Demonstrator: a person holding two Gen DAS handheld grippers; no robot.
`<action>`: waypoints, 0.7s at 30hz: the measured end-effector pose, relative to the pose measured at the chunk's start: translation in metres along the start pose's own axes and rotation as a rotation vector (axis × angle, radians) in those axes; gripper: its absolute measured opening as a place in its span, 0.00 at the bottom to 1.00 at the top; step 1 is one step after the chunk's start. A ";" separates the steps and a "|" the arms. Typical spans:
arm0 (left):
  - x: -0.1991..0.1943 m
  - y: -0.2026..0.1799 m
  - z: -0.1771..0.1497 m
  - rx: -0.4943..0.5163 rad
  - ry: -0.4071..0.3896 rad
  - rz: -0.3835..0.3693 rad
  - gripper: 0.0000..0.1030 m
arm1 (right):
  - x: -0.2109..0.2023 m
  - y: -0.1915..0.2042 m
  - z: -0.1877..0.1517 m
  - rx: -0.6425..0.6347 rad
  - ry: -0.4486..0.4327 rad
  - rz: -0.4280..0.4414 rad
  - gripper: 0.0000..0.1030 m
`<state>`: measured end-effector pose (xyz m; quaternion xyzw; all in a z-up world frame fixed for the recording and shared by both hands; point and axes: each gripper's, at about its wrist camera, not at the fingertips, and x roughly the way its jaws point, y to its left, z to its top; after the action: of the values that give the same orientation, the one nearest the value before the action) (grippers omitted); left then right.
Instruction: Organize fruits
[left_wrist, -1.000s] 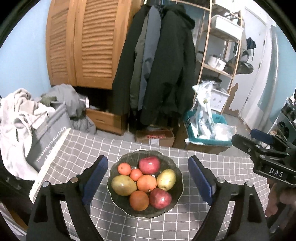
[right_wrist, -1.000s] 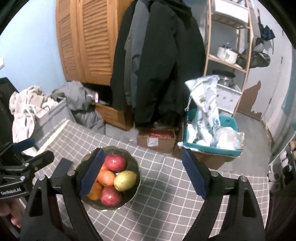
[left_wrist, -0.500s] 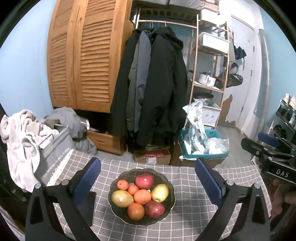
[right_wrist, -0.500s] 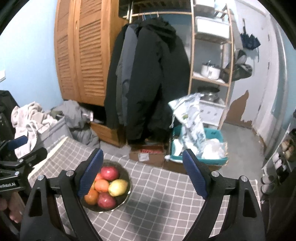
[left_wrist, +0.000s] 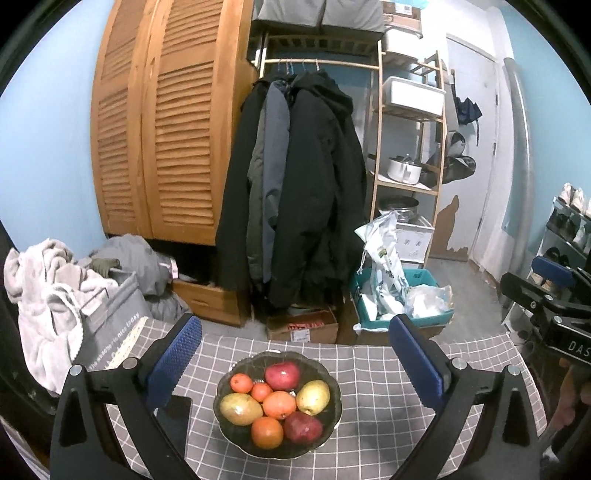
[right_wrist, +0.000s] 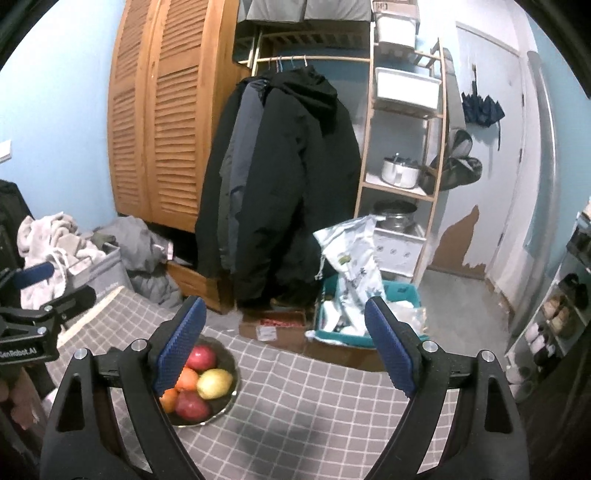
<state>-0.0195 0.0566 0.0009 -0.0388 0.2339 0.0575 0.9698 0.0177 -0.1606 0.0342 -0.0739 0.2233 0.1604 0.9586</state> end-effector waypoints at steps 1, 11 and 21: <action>-0.001 -0.002 0.001 0.004 -0.003 0.002 0.99 | 0.000 -0.001 0.000 -0.001 0.000 -0.001 0.84; -0.002 -0.006 0.004 -0.003 -0.023 -0.008 0.99 | -0.001 -0.007 -0.003 0.000 0.001 -0.012 0.84; 0.000 -0.006 0.005 -0.006 -0.021 -0.002 0.99 | 0.002 -0.008 -0.004 0.000 0.011 -0.012 0.84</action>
<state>-0.0169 0.0509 0.0057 -0.0415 0.2236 0.0576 0.9721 0.0202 -0.1683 0.0304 -0.0762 0.2280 0.1541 0.9584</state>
